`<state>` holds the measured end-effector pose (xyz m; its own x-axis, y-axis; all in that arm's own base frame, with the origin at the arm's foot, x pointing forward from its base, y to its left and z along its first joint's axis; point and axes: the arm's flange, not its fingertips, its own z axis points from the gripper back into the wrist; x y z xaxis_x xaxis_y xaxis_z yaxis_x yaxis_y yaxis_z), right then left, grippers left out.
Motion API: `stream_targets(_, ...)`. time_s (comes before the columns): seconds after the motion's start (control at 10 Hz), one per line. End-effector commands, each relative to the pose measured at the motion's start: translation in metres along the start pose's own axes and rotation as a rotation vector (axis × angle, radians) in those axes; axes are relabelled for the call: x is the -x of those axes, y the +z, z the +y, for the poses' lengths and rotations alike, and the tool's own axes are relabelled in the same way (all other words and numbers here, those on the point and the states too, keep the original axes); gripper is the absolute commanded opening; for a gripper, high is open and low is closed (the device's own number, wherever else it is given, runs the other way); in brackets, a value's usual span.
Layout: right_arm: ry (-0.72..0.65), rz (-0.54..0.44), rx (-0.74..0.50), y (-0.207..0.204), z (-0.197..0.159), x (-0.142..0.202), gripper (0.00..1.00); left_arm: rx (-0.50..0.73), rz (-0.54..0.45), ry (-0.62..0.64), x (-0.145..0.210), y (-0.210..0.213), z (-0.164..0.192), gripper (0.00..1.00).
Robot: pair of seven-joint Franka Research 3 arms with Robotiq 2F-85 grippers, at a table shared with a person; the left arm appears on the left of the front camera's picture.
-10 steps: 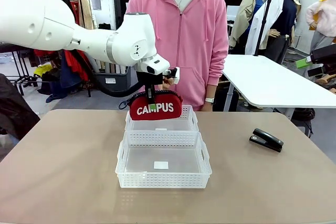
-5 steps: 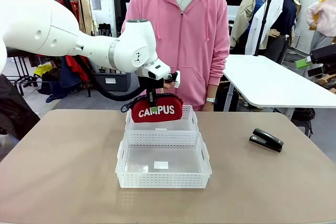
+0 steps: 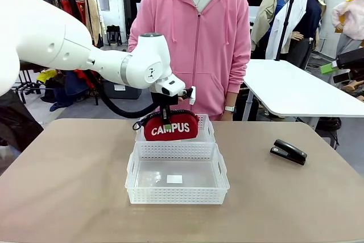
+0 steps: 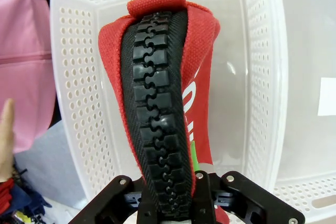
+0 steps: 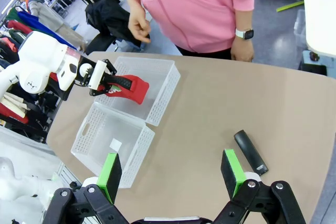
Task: Distribute items into two baskets.
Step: Place the picked Pencil pouch into the Organizing basket as instructed by the person.
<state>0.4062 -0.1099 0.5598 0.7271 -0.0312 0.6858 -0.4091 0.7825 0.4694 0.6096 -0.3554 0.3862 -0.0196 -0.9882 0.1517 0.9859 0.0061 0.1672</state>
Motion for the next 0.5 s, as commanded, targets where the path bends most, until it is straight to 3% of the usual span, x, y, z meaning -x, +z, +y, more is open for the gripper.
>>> stream_targets(0.0,0.003,-0.012,-0.016,0.0,0.0,-0.001,1.0,-0.007,0.002,-0.031,0.001,-0.002,0.005,0.0)
stream_targets(0.4,0.003,-0.012,-0.016,0.0,0.0,-0.001,1.0,0.02,0.001,-0.043,0.001,-0.019,0.011,0.0)
